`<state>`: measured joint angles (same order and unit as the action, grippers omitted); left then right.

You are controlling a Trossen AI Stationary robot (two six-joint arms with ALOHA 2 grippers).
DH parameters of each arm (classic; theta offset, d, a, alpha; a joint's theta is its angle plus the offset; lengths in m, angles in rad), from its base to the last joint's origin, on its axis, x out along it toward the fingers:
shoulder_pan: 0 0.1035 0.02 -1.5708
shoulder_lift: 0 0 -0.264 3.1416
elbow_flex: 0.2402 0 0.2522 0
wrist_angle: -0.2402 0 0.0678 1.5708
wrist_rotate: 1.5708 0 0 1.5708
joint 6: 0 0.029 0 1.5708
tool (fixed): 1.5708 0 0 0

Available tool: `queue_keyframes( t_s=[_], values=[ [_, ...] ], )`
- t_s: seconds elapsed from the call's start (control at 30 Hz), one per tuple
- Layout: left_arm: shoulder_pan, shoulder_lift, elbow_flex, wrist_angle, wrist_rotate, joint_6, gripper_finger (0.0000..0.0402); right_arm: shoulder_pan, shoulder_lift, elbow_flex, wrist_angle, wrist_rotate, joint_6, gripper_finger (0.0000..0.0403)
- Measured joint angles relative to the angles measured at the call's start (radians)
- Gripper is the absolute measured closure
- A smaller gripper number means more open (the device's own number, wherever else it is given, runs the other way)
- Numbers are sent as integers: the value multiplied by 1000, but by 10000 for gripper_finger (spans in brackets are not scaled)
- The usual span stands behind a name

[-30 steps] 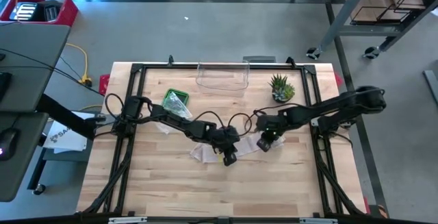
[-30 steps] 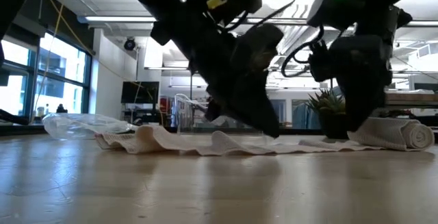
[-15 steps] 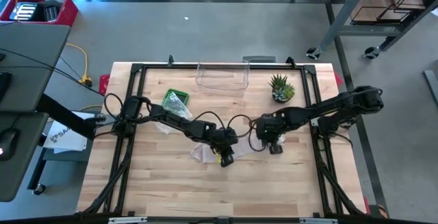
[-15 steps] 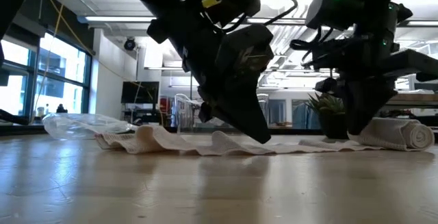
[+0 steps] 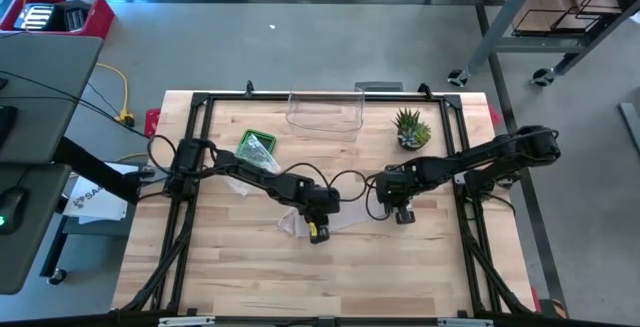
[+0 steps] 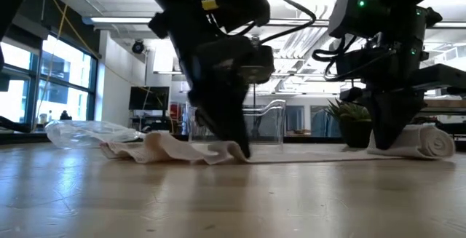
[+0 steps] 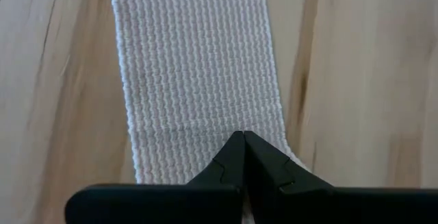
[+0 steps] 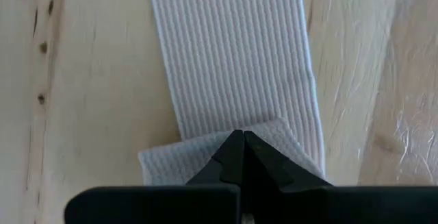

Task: Roll bandage
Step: Roll the bandage

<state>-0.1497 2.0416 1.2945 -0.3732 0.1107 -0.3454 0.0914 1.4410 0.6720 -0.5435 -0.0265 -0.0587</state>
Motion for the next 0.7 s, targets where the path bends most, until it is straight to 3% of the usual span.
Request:
queue_keyframes(
  t_s=[0.3,0.7],
  values=[
    [9,-45,-2,-180,-23,188,401,0,0,0,5,2,59,403],
    [61,-60,-3,-230,-31,303,401,1,0,9,26,1,111,403]
  ],
)
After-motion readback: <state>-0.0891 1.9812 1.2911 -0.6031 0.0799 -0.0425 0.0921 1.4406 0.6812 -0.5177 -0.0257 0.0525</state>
